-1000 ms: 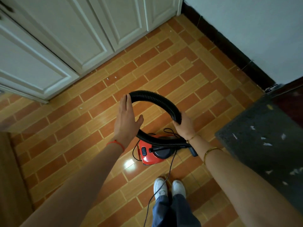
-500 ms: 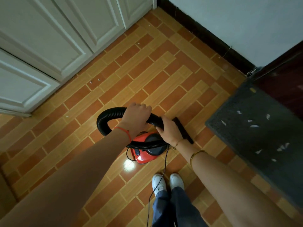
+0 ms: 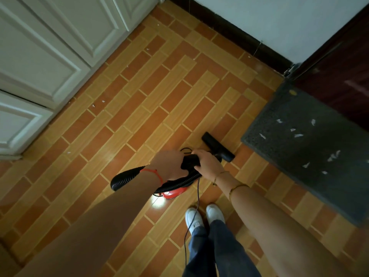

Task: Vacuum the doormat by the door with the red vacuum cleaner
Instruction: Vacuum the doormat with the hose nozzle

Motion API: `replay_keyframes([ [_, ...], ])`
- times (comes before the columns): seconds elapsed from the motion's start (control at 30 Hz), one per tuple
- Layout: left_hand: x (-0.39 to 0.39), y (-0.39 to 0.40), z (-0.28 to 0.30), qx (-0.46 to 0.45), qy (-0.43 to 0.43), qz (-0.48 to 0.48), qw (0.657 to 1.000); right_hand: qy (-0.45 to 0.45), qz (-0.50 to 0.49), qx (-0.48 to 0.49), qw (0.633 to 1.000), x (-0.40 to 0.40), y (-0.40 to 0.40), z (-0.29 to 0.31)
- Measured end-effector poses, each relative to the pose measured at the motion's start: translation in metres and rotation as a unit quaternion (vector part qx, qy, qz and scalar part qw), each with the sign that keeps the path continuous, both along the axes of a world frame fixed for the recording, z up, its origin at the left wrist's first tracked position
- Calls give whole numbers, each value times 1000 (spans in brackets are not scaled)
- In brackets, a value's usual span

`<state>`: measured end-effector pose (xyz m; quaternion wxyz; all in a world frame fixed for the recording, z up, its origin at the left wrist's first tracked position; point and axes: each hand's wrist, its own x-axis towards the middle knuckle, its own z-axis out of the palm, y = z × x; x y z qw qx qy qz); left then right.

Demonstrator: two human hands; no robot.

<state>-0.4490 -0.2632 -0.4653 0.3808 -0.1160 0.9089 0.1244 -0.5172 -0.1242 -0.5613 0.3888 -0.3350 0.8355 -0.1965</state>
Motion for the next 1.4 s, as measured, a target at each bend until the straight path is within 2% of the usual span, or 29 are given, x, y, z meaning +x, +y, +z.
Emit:
replay_keyframes([
  [0.17,-9,20,15,24,16,34,999,1,-16,-8,1000,-10,19,14],
  [0.47,-37,60,32,34,53,-6,998,15,-55,11,998,-38,63,38],
  [0.83,-102,137,16,58,43,-4,997,25,-84,36,995,-98,140,24],
  [1.17,-167,224,9,42,30,30,998,4,-69,14,998,-163,215,9],
  [1.4,-201,255,15,-1,27,56,998,-28,18,-20,999,-215,238,17],
])
